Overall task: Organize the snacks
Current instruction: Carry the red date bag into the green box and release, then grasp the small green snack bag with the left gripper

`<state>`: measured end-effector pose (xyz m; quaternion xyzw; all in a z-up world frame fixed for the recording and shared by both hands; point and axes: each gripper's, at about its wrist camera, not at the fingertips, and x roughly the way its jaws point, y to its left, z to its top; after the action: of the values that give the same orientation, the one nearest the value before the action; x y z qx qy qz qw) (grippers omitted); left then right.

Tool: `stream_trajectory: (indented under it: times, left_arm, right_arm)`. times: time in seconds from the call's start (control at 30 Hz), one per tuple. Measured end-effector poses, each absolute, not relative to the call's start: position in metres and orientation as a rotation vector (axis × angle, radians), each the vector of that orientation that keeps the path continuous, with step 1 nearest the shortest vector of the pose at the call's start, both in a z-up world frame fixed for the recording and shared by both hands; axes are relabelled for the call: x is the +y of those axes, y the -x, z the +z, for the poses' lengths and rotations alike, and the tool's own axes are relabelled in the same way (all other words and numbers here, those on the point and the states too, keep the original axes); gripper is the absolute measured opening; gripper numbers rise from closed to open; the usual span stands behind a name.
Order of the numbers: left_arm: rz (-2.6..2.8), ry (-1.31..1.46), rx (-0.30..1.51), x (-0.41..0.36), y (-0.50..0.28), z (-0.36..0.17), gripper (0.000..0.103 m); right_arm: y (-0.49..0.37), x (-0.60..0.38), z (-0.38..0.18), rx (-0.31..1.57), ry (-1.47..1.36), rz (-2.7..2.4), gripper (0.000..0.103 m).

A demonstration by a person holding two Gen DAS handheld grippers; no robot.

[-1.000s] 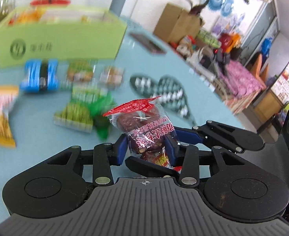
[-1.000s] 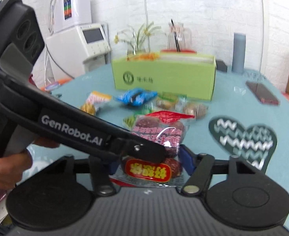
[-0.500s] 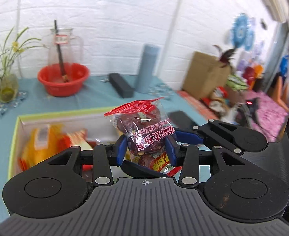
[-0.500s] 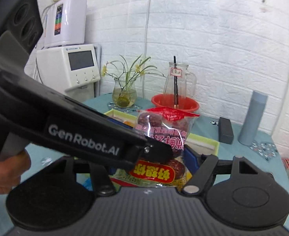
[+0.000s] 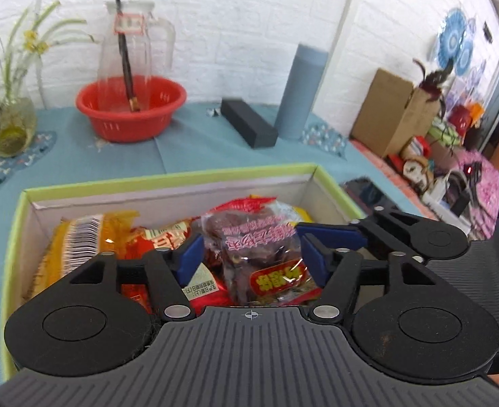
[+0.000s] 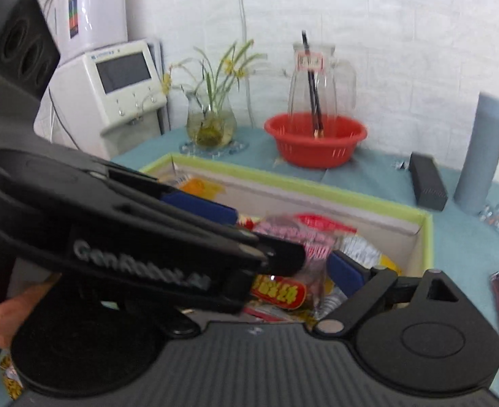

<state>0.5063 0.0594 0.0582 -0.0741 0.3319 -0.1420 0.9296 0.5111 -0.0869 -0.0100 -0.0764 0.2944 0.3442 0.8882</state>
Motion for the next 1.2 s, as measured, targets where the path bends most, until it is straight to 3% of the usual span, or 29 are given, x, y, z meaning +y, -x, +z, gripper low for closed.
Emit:
stream_trajectory:
  times: [0.07,0.3,0.57,0.73,0.9,1.2]
  left_arm:
    - [-0.279,0.156,0.621,0.063,-0.485,0.077,0.064]
    - [-0.326,0.181,0.511,0.067,-0.377,0.098,0.073]
    - [-0.342,0.272,0.696,0.049,-0.298,0.020,0.070]
    - [-0.347,0.355,0.751,0.047,-0.292,0.007,0.059]
    - [-0.297,0.399,0.697,0.069,-0.280,0.018,0.065]
    - [-0.272,0.440,0.724,0.089,-0.243,0.001,0.066]
  right_arm:
    - [-0.494,-0.098,0.007,0.562,0.149,0.701,0.093]
    - [-0.397,-0.145,0.021,0.522,0.080,0.693,0.093]
    - [-0.303,-0.157,-0.051,0.708,0.005,0.707,0.093]
    - [-0.301,-0.139,-0.062,0.745,0.027,0.732,0.093]
    - [-0.271,-0.129,-0.054,0.758,0.044,0.817,0.093]
    - [-0.225,-0.136,-0.049,0.744,-0.005,0.785,0.093]
